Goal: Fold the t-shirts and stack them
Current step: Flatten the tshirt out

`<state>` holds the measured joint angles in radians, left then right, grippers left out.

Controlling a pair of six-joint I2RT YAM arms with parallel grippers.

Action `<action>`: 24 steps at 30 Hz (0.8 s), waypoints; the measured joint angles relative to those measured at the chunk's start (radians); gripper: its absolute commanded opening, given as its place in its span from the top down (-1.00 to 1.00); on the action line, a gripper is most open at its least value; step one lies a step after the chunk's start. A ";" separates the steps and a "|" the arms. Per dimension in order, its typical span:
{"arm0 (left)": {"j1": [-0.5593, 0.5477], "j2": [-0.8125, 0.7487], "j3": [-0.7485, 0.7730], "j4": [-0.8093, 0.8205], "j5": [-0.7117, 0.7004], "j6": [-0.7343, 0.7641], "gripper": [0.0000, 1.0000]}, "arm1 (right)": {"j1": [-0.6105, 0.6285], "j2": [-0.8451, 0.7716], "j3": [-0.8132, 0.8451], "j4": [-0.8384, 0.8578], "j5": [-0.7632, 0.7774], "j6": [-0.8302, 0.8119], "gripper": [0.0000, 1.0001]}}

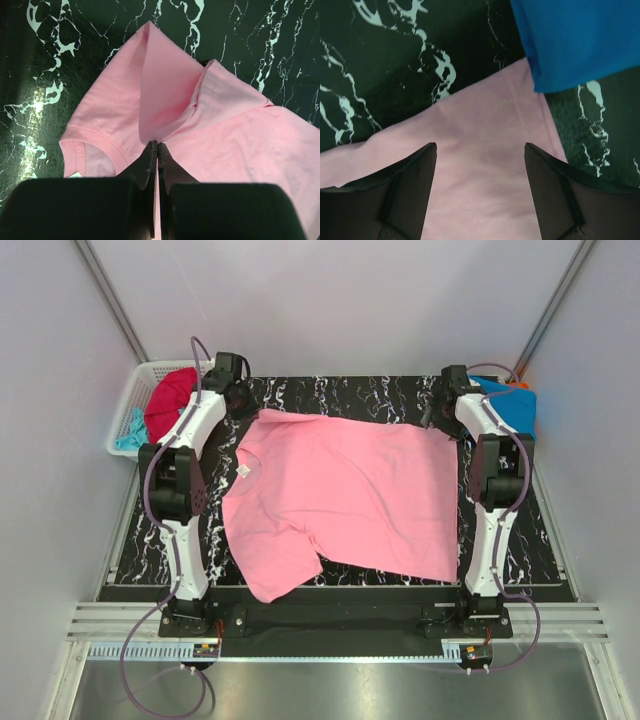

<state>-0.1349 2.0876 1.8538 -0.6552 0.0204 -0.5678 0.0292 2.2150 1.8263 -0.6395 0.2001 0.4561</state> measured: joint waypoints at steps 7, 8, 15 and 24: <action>-0.003 -0.003 0.001 -0.003 -0.002 0.018 1.00 | -0.049 0.133 0.196 -0.068 0.008 -0.043 -0.60; -0.003 -0.003 0.001 -0.003 -0.002 0.019 1.00 | -0.058 0.146 0.220 -0.077 0.011 -0.047 -0.61; -0.003 -0.003 0.001 -0.005 -0.003 0.022 1.00 | -0.109 0.289 0.467 -0.171 0.027 -0.080 -0.57; -0.003 -0.003 0.001 -0.005 -0.005 0.022 1.00 | -0.113 0.320 0.462 -0.220 -0.007 -0.074 -0.49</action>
<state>-0.1375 2.0842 1.8545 -0.6598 0.0158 -0.5461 -0.0834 2.5347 2.2887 -0.8597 0.1928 0.3820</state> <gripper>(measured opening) 0.009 0.752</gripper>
